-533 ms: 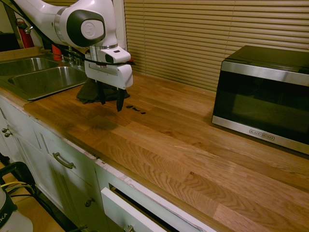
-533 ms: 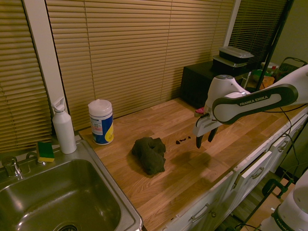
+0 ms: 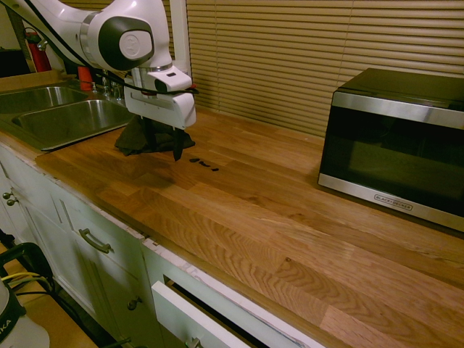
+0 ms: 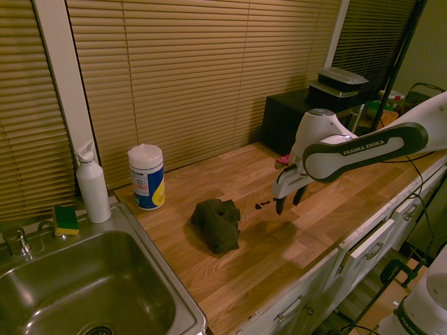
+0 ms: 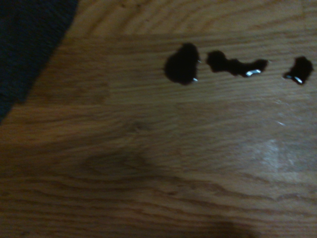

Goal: Clear the spill

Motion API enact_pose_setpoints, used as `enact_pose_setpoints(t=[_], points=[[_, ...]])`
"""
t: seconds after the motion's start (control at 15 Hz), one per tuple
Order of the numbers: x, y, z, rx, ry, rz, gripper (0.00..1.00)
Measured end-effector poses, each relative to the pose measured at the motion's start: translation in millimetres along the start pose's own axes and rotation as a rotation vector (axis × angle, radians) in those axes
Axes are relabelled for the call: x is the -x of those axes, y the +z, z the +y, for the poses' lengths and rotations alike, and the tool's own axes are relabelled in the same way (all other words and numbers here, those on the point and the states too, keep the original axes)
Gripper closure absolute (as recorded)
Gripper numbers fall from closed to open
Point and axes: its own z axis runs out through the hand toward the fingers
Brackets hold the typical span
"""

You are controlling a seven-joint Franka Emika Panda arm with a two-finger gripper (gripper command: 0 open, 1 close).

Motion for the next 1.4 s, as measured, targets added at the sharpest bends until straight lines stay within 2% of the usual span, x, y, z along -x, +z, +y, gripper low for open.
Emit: enact_pose_setpoints(t=[0.27, 0.67, 1.07, 1.4], points=[[37.4, -21.7, -53.0, -0.066, -0.068, 0.046, 0.0], [79.5, -24.1, -145.4, -0.113, -0.05, 0.103, 0.0], [110.5, -8.8, -210.3, -0.141, 0.04, 0.173, 0.0], [97.6, 16.1, -228.9, -0.107, 0.171, 0.217, 0.0]])
